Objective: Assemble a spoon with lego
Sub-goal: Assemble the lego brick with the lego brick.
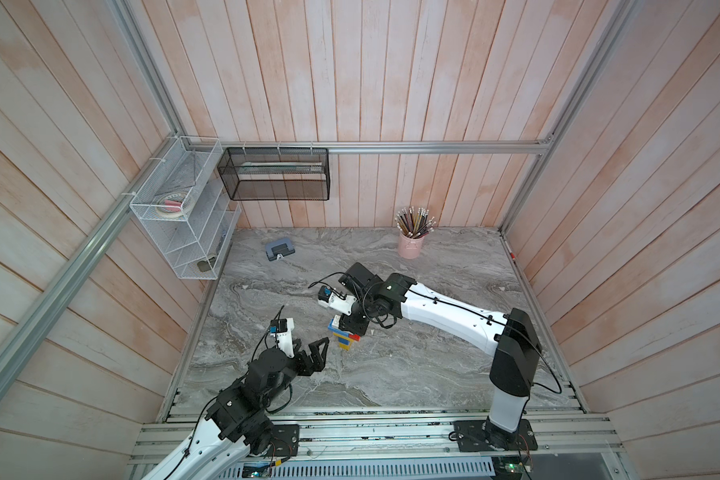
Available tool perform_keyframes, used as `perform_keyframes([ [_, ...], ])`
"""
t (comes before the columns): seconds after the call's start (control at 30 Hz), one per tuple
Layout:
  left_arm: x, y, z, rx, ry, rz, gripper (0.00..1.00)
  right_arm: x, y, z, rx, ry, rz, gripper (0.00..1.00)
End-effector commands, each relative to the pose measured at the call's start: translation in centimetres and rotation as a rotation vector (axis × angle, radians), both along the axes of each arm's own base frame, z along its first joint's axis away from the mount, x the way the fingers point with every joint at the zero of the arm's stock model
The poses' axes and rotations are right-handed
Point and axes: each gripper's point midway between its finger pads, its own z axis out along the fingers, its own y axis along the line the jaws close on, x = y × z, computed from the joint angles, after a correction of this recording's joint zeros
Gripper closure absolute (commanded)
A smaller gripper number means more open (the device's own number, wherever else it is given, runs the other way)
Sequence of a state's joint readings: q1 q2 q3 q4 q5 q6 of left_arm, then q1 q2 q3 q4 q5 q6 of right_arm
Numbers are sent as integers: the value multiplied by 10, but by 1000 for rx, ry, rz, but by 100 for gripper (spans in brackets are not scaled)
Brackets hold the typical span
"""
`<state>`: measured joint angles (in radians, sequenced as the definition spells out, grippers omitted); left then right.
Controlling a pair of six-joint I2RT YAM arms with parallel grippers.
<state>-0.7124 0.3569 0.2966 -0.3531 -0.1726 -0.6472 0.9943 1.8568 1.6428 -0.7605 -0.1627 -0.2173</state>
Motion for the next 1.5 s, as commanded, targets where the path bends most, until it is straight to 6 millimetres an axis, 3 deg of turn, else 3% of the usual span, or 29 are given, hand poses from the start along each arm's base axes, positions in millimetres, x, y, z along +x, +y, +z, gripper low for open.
perform_keyframes([
  [0.0, 1, 3, -4, 12, 0, 10, 0, -7, -4, 5, 6, 9, 3, 83],
  [0.5, 1, 3, -4, 11, 0, 11, 0, -7, -6, -1, 1, 12, 3, 83],
  [1.47, 0, 3, 0, 5, -12, 10, 0, -10, -5, -33, -75, 96, 12, 88],
])
